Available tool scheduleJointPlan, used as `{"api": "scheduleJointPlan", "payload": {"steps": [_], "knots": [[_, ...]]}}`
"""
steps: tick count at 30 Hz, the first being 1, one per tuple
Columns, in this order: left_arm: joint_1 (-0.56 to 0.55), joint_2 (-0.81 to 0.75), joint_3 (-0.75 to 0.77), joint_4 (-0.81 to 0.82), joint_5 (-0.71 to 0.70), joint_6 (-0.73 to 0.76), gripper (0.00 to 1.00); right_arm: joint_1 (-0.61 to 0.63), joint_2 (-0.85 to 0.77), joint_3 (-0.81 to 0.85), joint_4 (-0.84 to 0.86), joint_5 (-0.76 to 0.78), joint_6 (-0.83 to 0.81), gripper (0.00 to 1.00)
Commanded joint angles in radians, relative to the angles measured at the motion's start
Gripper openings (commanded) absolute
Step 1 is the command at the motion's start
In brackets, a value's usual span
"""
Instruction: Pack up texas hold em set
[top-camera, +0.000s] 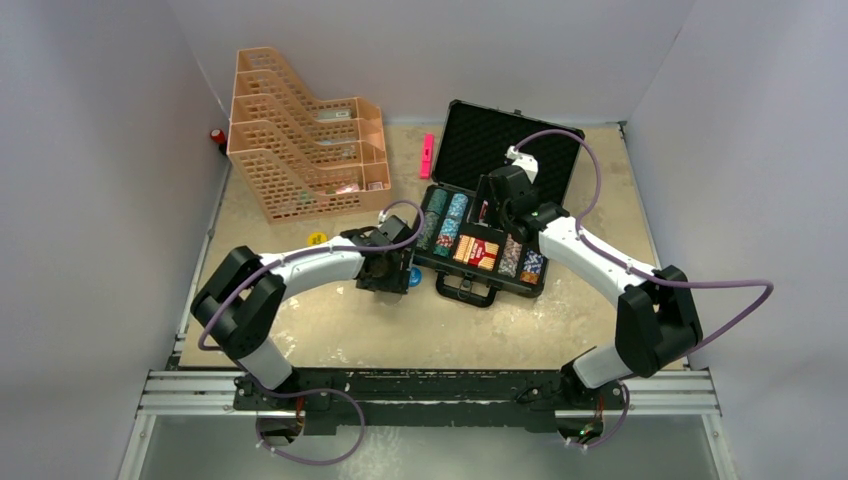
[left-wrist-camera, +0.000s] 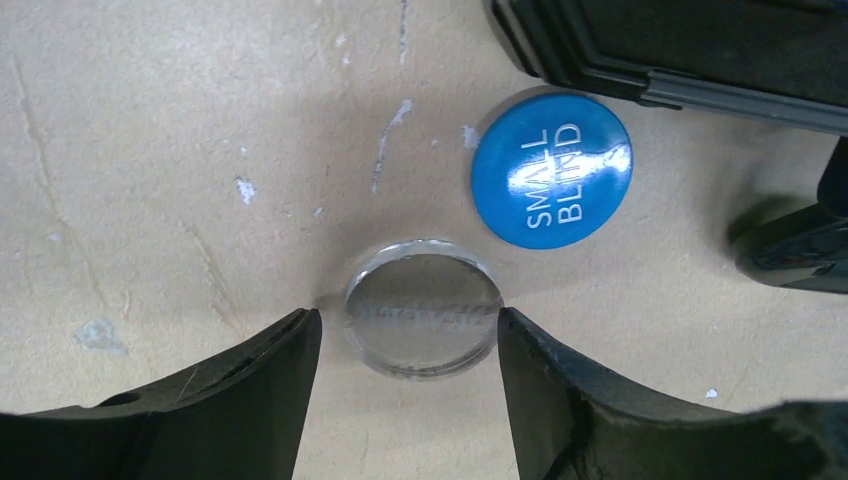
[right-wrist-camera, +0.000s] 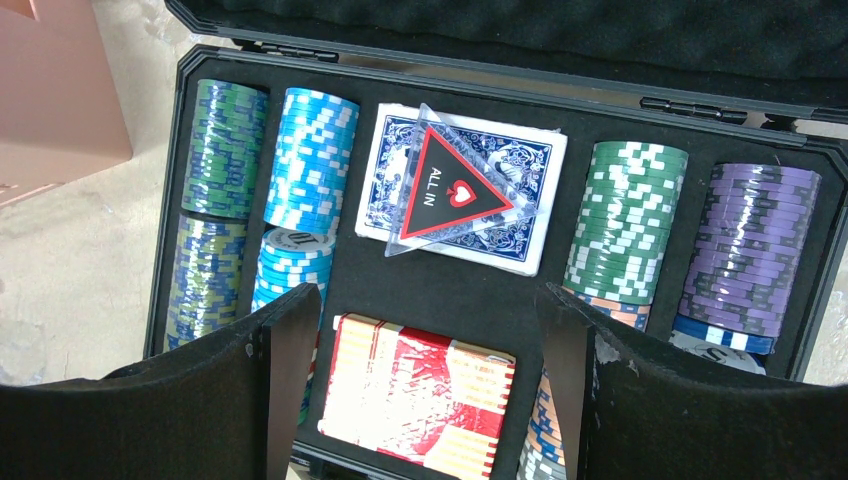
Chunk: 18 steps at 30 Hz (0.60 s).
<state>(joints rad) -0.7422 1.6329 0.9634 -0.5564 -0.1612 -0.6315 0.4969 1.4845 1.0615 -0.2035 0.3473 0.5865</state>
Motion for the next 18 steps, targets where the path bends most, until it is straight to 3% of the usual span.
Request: {"api": "scheduleJointPlan", "payload": {"steps": [1,9,12,15,18], "knots": [[-0.006,0.016,-0.012,0.039,0.074,0.047,0.64,-0.003,-0.015,0.012,0.02,-0.001,0.004,0.81],[-0.007,0.066,0.004,0.015,0.083,0.076,0.63,-0.003,-0.01,0.012,0.02,-0.001,0.005,0.81],[-0.008,0.084,0.02,-0.014,0.01,0.071,0.56,-0.002,-0.01,0.011,0.02,-0.001,0.006,0.81],[-0.009,0.096,0.032,-0.017,-0.007,0.068,0.41,-0.003,-0.014,0.012,0.018,0.001,0.004,0.81],[-0.01,0.084,0.049,-0.028,-0.014,0.079,0.36,-0.002,-0.032,0.009,0.015,0.006,0.006,0.81]]}}
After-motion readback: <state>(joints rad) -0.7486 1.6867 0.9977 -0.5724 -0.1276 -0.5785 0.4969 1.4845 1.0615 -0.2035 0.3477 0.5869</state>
